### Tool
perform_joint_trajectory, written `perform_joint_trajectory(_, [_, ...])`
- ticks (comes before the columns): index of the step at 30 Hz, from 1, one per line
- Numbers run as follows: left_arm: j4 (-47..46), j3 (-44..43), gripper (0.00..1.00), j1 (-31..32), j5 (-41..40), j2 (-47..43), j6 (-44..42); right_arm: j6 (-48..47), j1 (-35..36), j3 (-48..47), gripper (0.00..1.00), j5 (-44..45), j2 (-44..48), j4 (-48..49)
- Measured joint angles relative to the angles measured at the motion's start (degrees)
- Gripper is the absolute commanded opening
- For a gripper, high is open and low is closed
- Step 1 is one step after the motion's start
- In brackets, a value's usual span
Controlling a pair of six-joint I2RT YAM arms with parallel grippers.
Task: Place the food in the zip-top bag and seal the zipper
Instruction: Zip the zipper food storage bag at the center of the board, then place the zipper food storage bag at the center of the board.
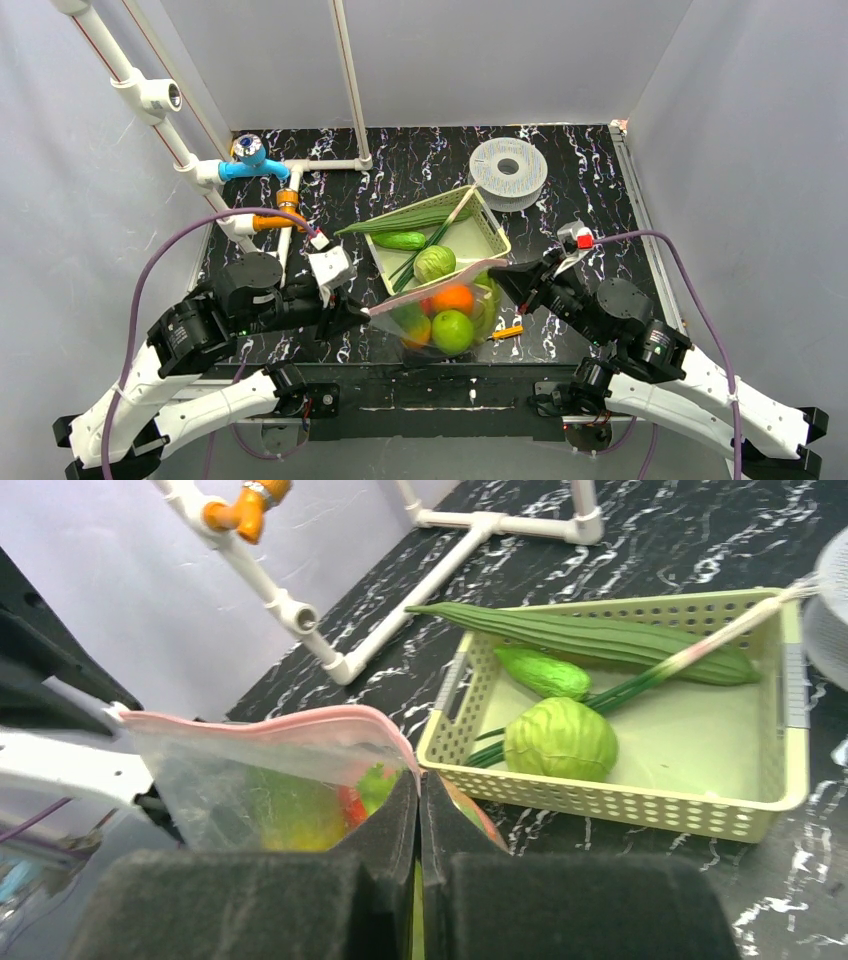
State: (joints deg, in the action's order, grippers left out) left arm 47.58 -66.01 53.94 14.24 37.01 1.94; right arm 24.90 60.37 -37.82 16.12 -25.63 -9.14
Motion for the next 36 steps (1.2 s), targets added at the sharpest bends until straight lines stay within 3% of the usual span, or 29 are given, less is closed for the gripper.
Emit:
perform_joint_trajectory(4, [-0.39,0.04,0.78,-0.01,-1.13,0.75,2.20,0.23,-0.55,-2.21,0.01,2.57,-2.63,-1.92])
perform_joint_trajectory(8, [-1.25,0.02,0.93,-0.01,-4.06,1.23,3.24,-0.16,-0.64,-9.90,0.01,4.51,-8.27,-7.02])
perform_joint_trajectory(17, [-2.61,-1.02,0.98,-0.05,-12.55,-1.41,4.73,-4.16,-3.54,-32.62,0.01,19.98,-20.90,-22.74])
perform_joint_trajectory(21, [-2.63,-1.95,0.98,-0.09,-14.09,-1.96,5.17,-4.12,-13.81,-38.36,0.01,22.40,-25.54,-29.55])
perform_joint_trajectory(25, [-2.68,-1.86,0.98,-0.09,-14.20,-1.98,5.69,-3.83,-31.36,-38.56,0.01,13.95,-28.21,-33.84])
perform_joint_trajectory(28, [-3.19,-1.68,0.98,-0.09,-13.73,-1.89,6.14,-3.58,-40.67,-38.59,0.01,8.70,-30.61,-34.53])
perform_joint_trajectory(36, [-4.42,-0.85,0.98,-0.09,-11.55,-1.23,7.30,-3.23,-50.89,-40.20,0.01,10.88,-38.99,-35.76])
